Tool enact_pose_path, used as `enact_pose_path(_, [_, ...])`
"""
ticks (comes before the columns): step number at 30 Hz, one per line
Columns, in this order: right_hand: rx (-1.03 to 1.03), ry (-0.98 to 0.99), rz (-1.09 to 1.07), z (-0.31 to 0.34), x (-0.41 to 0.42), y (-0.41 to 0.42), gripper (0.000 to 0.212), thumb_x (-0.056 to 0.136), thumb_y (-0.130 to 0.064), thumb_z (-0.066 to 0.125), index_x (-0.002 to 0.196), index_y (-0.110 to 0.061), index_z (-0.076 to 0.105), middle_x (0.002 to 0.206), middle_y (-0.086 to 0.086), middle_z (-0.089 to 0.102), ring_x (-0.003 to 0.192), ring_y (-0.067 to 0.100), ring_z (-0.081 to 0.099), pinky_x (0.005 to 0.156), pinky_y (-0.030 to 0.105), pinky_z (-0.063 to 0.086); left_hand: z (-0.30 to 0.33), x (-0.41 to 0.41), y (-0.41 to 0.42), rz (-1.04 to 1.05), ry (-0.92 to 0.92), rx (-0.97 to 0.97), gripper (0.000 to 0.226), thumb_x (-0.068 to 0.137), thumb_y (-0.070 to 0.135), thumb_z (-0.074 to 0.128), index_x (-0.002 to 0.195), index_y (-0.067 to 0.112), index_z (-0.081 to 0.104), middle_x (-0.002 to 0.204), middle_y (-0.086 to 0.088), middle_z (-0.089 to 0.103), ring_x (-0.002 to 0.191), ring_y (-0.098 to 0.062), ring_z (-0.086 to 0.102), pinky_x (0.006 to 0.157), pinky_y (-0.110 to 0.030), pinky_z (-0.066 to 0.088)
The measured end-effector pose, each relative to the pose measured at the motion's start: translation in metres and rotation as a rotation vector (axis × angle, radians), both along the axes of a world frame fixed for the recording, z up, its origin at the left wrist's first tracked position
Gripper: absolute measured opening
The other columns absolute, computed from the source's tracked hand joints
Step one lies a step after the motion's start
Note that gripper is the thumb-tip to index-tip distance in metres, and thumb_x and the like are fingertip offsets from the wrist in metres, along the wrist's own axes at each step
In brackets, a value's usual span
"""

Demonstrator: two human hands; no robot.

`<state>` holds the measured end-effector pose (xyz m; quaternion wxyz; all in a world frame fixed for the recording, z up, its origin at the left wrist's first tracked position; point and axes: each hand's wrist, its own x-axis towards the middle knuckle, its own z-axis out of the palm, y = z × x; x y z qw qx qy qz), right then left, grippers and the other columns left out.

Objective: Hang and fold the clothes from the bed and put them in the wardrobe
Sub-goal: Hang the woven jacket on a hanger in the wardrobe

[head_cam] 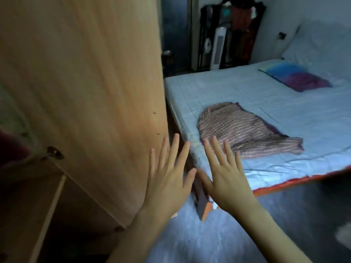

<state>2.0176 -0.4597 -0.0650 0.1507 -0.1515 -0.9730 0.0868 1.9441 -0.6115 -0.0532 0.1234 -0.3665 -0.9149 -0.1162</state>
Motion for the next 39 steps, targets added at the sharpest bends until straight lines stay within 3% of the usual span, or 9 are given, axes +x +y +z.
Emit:
enact_pose_path(4, [0.003,0.002,-0.156,-0.003,0.046,0.09,0.077,0.092,-0.067,0.011,0.155,-0.023,0.019,0.162,-0.001,0.01,0.149,0.031,0.009,0.115,0.055,0.016,-0.01,0.018,0.097,-0.127,-0.014,-0.008,0.069,0.094,0.057,0.026,0.155,0.028,0.011,0.163,0.0,0.002,0.15,-0.021,0.001,0.117,-0.054,0.015])
enact_pose_path(10, [0.041,-0.028,-0.359,-0.001,0.107,0.207,0.079,0.092,-0.069,0.006,0.152,-0.021,0.027,0.16,0.003,0.022,0.146,0.034,0.019,0.113,0.059,0.023,-0.016,0.056,0.226,-0.299,-0.013,0.014,0.067,0.094,0.056,0.028,0.154,0.028,0.019,0.163,-0.002,0.007,0.15,-0.02,0.004,0.118,-0.052,0.008])
enact_pose_path(20, [0.015,-0.034,-0.533,-0.002,0.141,0.302,0.082,0.089,-0.074,0.003,0.153,-0.028,0.024,0.162,-0.001,0.015,0.149,0.027,0.008,0.116,0.06,0.014,-0.038,0.069,0.346,-0.451,-0.017,-0.09,0.07,0.091,0.055,0.03,0.152,0.023,0.027,0.162,-0.006,0.014,0.149,-0.025,0.013,0.113,-0.052,0.005])
enact_pose_path(29, [-0.048,-0.065,-0.559,-0.021,0.105,0.364,0.085,0.084,-0.074,-0.003,0.155,-0.029,0.014,0.163,0.001,0.002,0.15,0.028,0.002,0.116,0.059,0.009,-0.054,0.03,0.413,-0.48,-0.091,-0.168,0.07,0.089,0.056,0.027,0.151,0.022,0.031,0.161,-0.008,0.018,0.147,-0.029,0.018,0.113,-0.056,0.006])
enact_pose_path(34, [-0.035,-0.09,-0.525,-0.016,0.054,0.412,0.083,0.085,-0.072,0.001,0.154,-0.029,0.015,0.163,-0.001,0.004,0.15,0.027,0.001,0.116,0.058,0.01,-0.05,-0.024,0.455,-0.427,-0.146,-0.155,0.079,0.083,0.064,0.0,0.155,0.029,0.002,0.161,0.002,-0.017,0.148,-0.02,-0.014,0.114,-0.047,-0.015])
enact_pose_path(39, [0.009,-0.131,-0.461,-0.001,-0.013,0.465,0.083,0.084,-0.071,0.003,0.154,-0.029,0.014,0.163,0.001,0.005,0.149,0.027,0.007,0.116,0.057,0.014,-0.047,-0.082,0.494,-0.328,-0.153,-0.093,0.072,0.088,0.063,0.001,0.154,0.033,-0.006,0.16,0.004,-0.022,0.147,-0.017,-0.02,0.114,-0.046,-0.016])
